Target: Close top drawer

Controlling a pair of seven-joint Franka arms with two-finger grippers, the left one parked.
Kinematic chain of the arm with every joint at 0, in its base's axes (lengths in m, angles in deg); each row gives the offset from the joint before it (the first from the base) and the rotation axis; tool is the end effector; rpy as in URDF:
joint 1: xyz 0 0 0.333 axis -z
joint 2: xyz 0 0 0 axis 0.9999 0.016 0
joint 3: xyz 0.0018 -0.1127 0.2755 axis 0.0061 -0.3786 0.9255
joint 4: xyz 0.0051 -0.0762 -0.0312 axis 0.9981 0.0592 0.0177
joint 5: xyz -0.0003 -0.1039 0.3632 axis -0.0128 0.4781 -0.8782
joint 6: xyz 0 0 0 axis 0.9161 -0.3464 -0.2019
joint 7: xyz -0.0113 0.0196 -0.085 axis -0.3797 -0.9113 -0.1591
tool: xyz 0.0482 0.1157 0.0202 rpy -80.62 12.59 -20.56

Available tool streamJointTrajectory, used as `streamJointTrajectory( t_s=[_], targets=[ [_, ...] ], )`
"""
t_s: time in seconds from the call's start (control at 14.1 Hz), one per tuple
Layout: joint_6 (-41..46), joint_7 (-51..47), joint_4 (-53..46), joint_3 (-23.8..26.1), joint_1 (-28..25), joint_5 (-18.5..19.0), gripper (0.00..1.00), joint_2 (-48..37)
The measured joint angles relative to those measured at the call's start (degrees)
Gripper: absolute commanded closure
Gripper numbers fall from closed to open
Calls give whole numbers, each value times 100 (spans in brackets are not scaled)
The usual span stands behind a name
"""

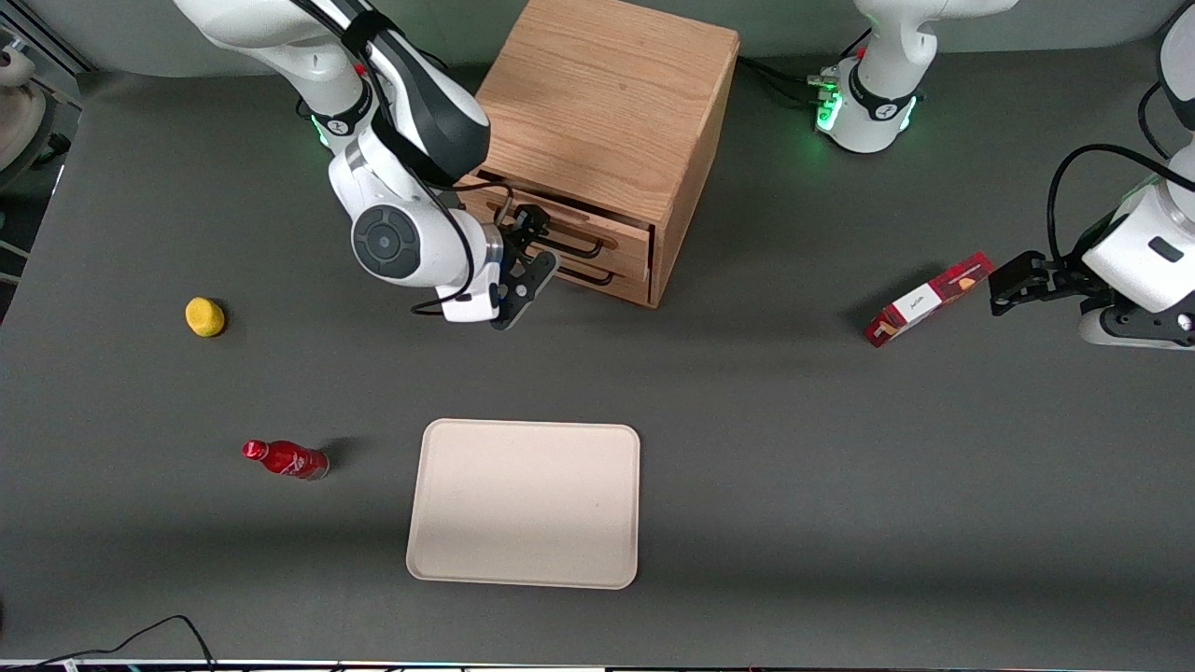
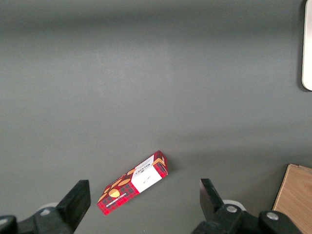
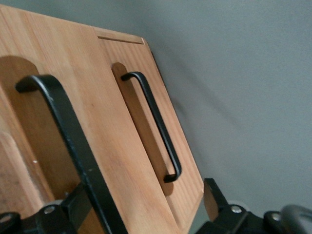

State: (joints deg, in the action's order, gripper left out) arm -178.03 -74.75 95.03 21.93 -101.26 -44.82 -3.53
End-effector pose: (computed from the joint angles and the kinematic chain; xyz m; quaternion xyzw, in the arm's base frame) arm 0.4616 0.3652 0.3540 -0.8996 -0.3646 0.1564 0.1828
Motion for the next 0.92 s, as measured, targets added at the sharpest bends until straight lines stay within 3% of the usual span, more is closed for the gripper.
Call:
streamJointTrajectory(
  t_s=[0.92],
  targets=[
    [-264, -317, 226, 58, 29, -189, 0, -255]
  ],
)
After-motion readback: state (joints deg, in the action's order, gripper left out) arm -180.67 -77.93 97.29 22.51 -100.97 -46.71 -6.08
